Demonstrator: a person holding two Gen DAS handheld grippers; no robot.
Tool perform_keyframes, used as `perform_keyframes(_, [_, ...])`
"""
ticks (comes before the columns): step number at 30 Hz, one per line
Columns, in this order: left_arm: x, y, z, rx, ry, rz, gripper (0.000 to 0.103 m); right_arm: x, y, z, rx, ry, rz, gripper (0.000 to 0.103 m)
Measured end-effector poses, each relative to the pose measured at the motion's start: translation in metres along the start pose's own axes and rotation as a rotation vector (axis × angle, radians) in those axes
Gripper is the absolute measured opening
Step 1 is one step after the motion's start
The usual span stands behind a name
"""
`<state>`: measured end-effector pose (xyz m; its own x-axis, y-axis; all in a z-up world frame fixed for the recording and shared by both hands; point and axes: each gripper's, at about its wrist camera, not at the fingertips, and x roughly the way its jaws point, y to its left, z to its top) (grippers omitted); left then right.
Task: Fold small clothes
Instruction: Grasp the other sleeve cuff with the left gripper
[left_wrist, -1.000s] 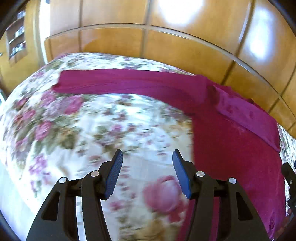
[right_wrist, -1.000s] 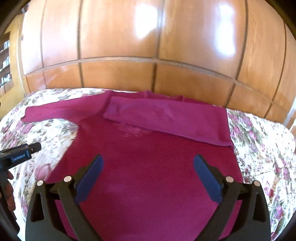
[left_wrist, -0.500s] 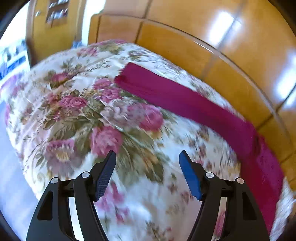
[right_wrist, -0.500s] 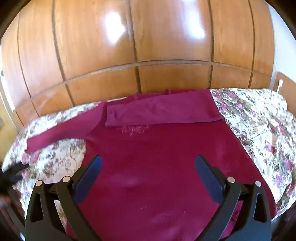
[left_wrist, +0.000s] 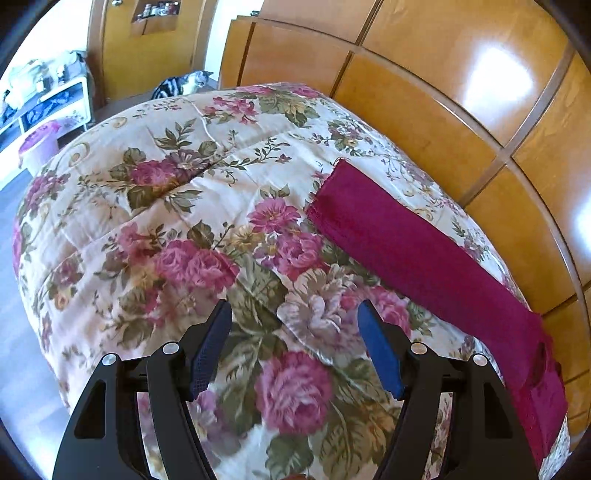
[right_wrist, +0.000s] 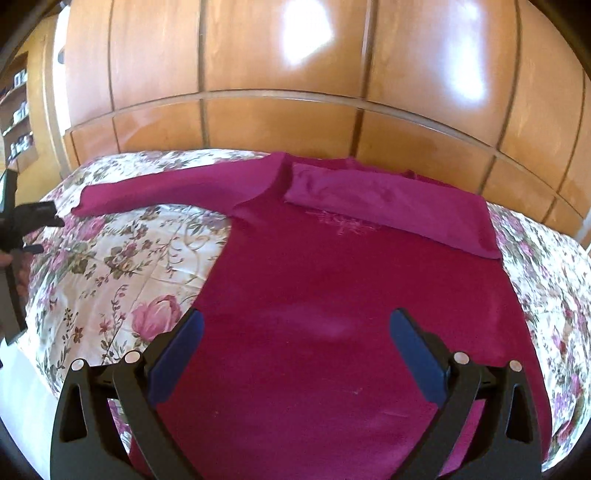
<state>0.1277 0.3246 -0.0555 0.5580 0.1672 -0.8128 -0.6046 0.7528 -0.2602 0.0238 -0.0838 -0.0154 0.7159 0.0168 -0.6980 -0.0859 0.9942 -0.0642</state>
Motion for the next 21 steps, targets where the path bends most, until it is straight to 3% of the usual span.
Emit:
perform_keyframes(4, [0.012, -0.001, 0.005, 0.002, 0.022, 0.000, 0.070, 0.011, 0.016, 0.000, -0.071, 0.001, 0.001, 0.100])
perform_keyframes(11, [0.024, -0.017, 0.008, 0.024, 0.030, -0.039, 0.070, 0.031, 0.017, 0.004, -0.054, 0.033, 0.012, 0.100])
perform_keyframes(21, [0.026, -0.048, 0.004, 0.024, 0.038, -0.162, 0.070, 0.052, -0.042, 0.004, 0.113, 0.092, -0.043, 0.100])
